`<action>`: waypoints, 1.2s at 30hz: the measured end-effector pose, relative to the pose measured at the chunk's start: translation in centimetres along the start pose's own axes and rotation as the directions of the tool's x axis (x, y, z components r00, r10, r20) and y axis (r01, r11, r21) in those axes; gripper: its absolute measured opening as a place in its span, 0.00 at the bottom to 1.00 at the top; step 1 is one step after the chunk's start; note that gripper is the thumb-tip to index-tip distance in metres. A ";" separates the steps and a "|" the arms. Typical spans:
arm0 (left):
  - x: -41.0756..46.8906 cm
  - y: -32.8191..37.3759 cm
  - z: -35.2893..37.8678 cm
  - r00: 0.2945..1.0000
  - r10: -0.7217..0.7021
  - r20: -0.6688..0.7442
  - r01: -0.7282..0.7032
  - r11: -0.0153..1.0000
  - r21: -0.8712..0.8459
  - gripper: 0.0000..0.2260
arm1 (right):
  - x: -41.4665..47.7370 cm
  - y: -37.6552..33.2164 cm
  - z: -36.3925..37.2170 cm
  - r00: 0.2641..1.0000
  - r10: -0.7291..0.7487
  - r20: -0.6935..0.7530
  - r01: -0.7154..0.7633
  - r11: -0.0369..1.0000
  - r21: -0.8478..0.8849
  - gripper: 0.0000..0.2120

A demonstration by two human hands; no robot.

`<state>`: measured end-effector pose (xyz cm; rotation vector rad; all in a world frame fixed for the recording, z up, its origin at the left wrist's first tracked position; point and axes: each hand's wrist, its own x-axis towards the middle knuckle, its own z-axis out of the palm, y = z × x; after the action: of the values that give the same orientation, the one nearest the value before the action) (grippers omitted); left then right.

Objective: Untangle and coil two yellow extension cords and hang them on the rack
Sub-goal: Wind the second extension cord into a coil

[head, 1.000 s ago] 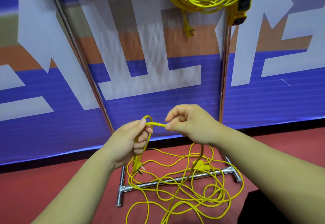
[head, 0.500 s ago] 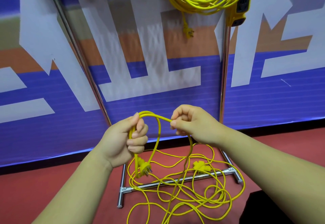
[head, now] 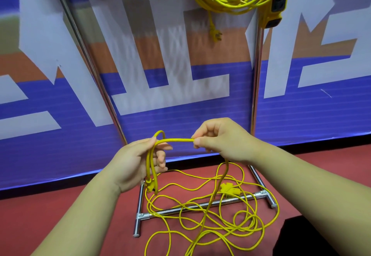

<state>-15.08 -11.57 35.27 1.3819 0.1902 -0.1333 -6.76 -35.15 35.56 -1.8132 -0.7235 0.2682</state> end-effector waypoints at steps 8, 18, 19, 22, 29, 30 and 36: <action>-0.2 -0.1 0.3 1.000 0.017 0.024 -0.018 0.999 0.036 0.17 | 0.1 0.0 0.3 0.996 -0.023 0.084 0.024 0.999 -0.020 0.01; 0.1 -0.4 1.5 0.998 0.026 0.054 -0.028 0.999 0.039 0.17 | -0.3 -0.6 0.5 0.991 -0.060 0.118 0.077 0.986 -0.147 0.01; 0.1 -0.3 1.5 0.998 0.032 0.062 -0.035 0.998 0.049 0.18 | -0.3 -0.6 0.6 0.988 -0.056 0.141 0.083 0.978 -0.192 0.01; 0.2 -0.4 1.9 0.997 0.043 0.067 -0.049 0.994 0.096 0.18 | -0.5 -0.5 1.2 0.987 -0.061 0.146 0.096 0.965 -0.246 0.01; -0.2 -0.3 2.7 0.990 -0.049 0.135 0.002 0.947 0.322 0.18 | -0.1 -0.3 1.1 0.996 -0.084 0.028 0.087 0.989 -0.122 0.07; -0.3 0.0 2.7 0.985 -0.072 0.156 0.015 0.942 0.336 0.18 | -0.1 -0.4 1.1 0.997 -0.079 0.025 0.081 0.992 -0.097 0.09; -0.5 1.6 1.7 0.995 0.066 0.074 -0.073 0.992 0.104 0.16 | 0.1 0.3 0.1 0.993 0.009 0.118 -0.032 0.981 0.192 0.11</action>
<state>-15.15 -12.90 37.23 1.4862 0.0765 -0.1357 -6.63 -35.10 35.22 -1.6306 -0.7342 0.4467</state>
